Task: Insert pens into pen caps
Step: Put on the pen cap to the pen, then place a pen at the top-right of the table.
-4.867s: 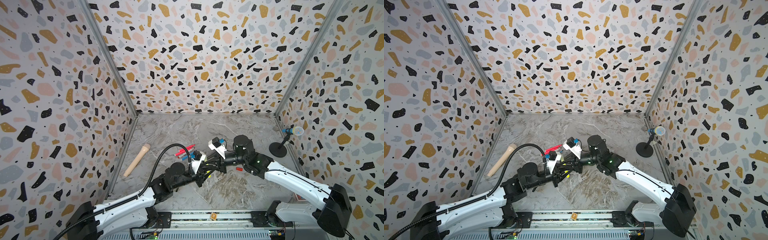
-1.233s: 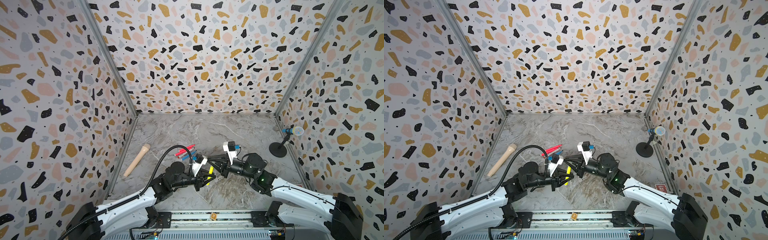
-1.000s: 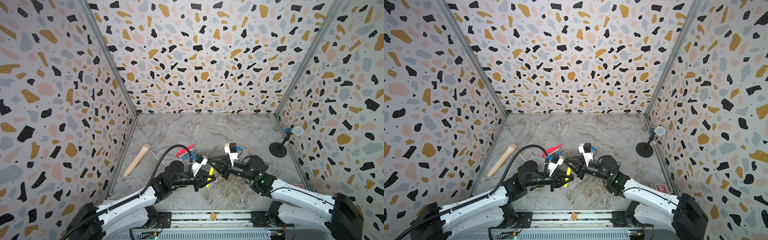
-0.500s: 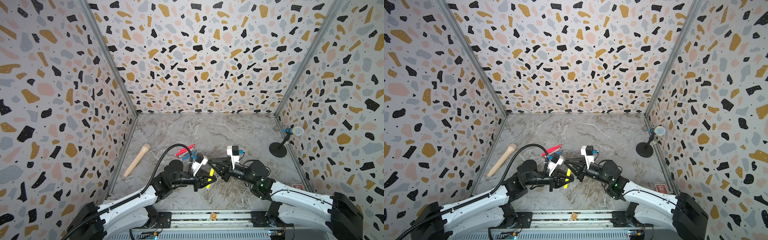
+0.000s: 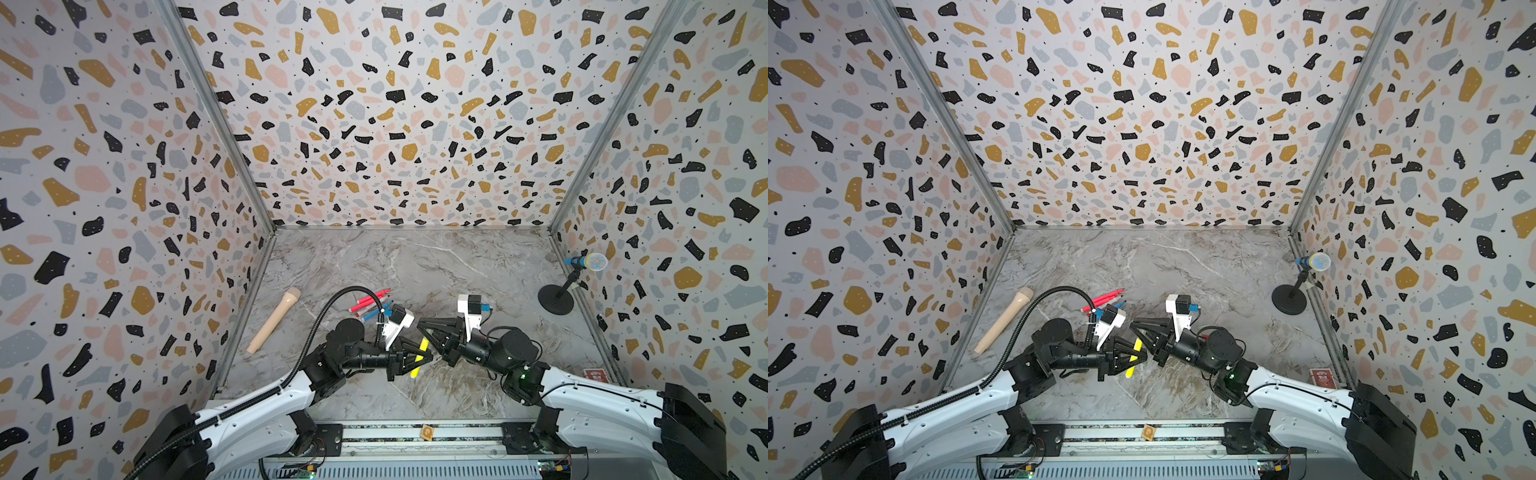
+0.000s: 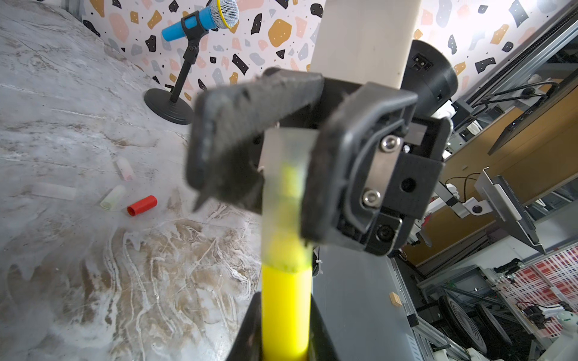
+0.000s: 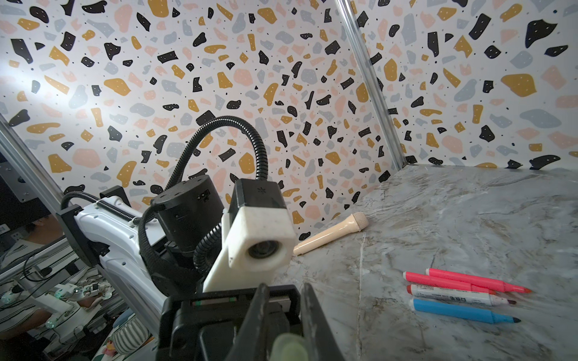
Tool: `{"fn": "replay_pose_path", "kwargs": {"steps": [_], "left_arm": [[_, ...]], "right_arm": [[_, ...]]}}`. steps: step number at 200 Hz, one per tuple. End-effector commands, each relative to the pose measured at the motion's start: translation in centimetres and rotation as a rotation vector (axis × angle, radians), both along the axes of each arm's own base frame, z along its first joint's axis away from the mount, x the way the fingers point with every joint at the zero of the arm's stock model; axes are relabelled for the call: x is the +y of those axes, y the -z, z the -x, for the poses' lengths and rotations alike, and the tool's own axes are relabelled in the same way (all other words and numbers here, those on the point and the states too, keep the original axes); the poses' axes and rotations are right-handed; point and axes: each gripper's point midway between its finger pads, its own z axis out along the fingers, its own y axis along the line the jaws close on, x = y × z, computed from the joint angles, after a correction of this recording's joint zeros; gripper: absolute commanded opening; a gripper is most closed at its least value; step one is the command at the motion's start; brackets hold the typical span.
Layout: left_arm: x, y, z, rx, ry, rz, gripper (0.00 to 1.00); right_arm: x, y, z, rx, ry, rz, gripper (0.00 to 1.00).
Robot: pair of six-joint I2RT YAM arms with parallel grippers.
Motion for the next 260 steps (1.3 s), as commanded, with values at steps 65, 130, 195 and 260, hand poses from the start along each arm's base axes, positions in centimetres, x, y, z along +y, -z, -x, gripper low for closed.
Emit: {"fn": "replay_pose_path", "kwargs": {"steps": [65, 130, 195, 260], "left_arm": [[0.2, -5.1, -6.9, -0.219, -0.305, 0.127, 0.00], [-0.8, -1.8, -5.5, -0.217, -0.250, 0.034, 0.00], [-0.5, -3.0, -5.1, -0.249, -0.266, 0.064, 0.00], [-0.2, -3.6, -5.4, -0.264, -0.298, 0.073, 0.00]], "right_arm": [[-0.2, -1.2, 3.3, -0.016, -0.349, 0.291, 0.33], [-3.4, -13.0, 0.5, -0.249, -0.133, 0.193, 0.83], [-2.4, -7.0, -2.9, -0.063, -0.088, 0.337, 0.72], [-1.3, -3.8, -2.5, 0.012, -0.179, 0.370, 0.54]]}}
